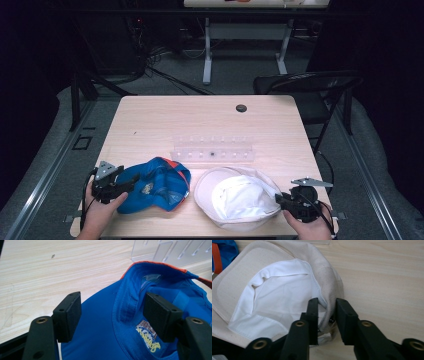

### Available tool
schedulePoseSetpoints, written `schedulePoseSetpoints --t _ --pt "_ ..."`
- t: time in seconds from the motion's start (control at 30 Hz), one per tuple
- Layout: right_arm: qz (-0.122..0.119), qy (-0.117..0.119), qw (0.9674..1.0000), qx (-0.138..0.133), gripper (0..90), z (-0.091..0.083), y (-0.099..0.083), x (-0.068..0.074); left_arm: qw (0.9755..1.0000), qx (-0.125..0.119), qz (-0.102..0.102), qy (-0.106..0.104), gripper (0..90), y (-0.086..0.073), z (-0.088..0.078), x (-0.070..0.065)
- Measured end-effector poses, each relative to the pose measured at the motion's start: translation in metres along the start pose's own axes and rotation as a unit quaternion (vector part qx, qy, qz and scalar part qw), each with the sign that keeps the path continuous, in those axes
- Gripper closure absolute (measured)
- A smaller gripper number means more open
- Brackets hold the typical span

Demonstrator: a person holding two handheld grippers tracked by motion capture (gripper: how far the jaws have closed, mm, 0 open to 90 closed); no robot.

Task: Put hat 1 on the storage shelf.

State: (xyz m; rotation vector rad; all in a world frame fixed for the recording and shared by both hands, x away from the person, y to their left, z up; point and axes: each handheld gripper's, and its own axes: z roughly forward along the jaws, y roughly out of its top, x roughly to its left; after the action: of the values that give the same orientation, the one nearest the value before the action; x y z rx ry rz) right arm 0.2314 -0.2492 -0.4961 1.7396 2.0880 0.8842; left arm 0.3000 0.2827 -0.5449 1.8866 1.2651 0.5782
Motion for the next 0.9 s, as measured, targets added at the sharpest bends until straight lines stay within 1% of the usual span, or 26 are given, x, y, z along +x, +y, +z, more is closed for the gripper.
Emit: schedulePoseSetpoints --t 0.03,0.07,0.13,0.17,0.2,0.23,0.27,0.3,0.33,0.37,0.4,0.43,0.47,0.5,0.57,0.6,0.63,0.73,0.8,0.83,0.87,0.9 --pt "-0.006 -0.003 1.0 0.001 77.5 0.001 0.004 -0.001 1.0 0.001 0.0 -0.001 32.3 0.0 0.001 0.001" --pt "-0.006 -0.003 1.0 0.001 77.5 0.001 0.004 -0.001 1.0 0.004 0.0 -0.002 32.3 0.0 0.002 0.001" --pt "-0.011 -0.01 0.9999 0.002 78.1 0.006 0.013 -0.001 1.0 0.005 -0.002 -0.005 33.2 0.0 0.003 0.002" --pt "-0.018 -0.013 0.9997 0.005 78.2 0.01 0.024 -0.003 1.0 0.003 -0.003 -0.007 34.5 0.0 0.003 0.002" --pt "-0.018 -0.013 0.9997 0.005 78.2 0.01 0.024 -0.003 1.0 0.002 -0.004 -0.008 34.5 0.0 0.003 0.003" --pt "-0.019 -0.016 0.9997 0.006 78.3 0.013 0.029 -0.004 0.9999 0.002 -0.006 -0.01 34.6 0.001 0.003 0.003" --pt "-0.019 -0.019 0.9996 0.009 78.3 0.018 0.04 -0.007 0.9999 0.001 -0.007 -0.011 34.6 0.0 0.002 0.003" --pt "-0.019 -0.019 0.9996 0.009 78.3 0.018 0.04 -0.007 0.9999 0.001 -0.007 -0.011 34.6 0.0 0.002 0.002" --pt "-0.019 -0.019 0.9996 0.011 78.2 0.02 0.046 -0.009 0.9999 0.0 -0.007 -0.011 34.7 0.0 0.002 0.002" --pt "-0.018 -0.023 0.9994 0.016 78.1 0.025 0.056 -0.01 0.9999 0.0 -0.007 -0.011 34.6 0.0 0.001 0.002" --pt "-0.018 -0.023 0.9994 0.016 78.1 0.025 0.056 -0.01 0.9999 0.0 -0.007 -0.011 34.6 0.0 0.001 0.002" --pt "-0.02 -0.024 0.9993 0.022 78.1 0.03 0.065 -0.012 0.9999 0.0 -0.007 -0.011 34.6 0.0 0.001 0.002" --pt "-0.024 -0.025 0.9991 0.025 78.1 0.033 0.068 -0.012 0.9999 0.001 -0.007 -0.012 34.6 -0.001 0.001 0.002" --pt "-0.024 -0.025 0.9991 0.025 78.1 0.033 0.068 -0.012 0.9999 0.002 -0.007 -0.012 34.6 -0.001 0.001 0.001" --pt "-0.027 -0.028 0.9987 0.032 77.9 0.037 0.074 -0.012 0.9999 0.003 -0.007 -0.012 34.6 -0.001 0.002 0.001" --pt "-0.025 -0.027 0.9987 0.034 75.7 0.039 0.078 -0.011 0.9999 0.004 -0.006 -0.012 34.6 -0.001 0.002 0.001" --pt "-0.025 -0.027 0.9987 0.034 75.7 0.039 0.078 -0.011 0.9999 0.004 -0.006 -0.013 34.6 -0.001 0.002 0.001" --pt "-0.022 -0.028 0.9985 0.041 66.2 0.039 0.079 -0.007 0.9999 0.005 -0.007 -0.014 34.6 -0.001 0.003 0.002" --pt "-0.025 -0.04 0.998 0.042 57.7 0.039 0.076 -0.004 0.9999 0.007 -0.006 -0.014 34.6 -0.001 0.003 0.002" --pt "-0.027 -0.048 0.9973 0.048 51.2 0.039 0.074 -0.002 0.9998 0.007 -0.007 -0.014 34.6 -0.001 0.003 0.002" --pt "-0.025 -0.049 0.9971 0.053 49.8 0.039 0.072 -0.002 0.9998 0.007 -0.007 -0.014 34.6 -0.001 0.004 0.002" --pt "-0.021 -0.05 0.9972 0.052 48.4 0.039 0.07 -0.001 0.9998 0.007 -0.008 -0.014 34.6 -0.001 0.004 0.001"
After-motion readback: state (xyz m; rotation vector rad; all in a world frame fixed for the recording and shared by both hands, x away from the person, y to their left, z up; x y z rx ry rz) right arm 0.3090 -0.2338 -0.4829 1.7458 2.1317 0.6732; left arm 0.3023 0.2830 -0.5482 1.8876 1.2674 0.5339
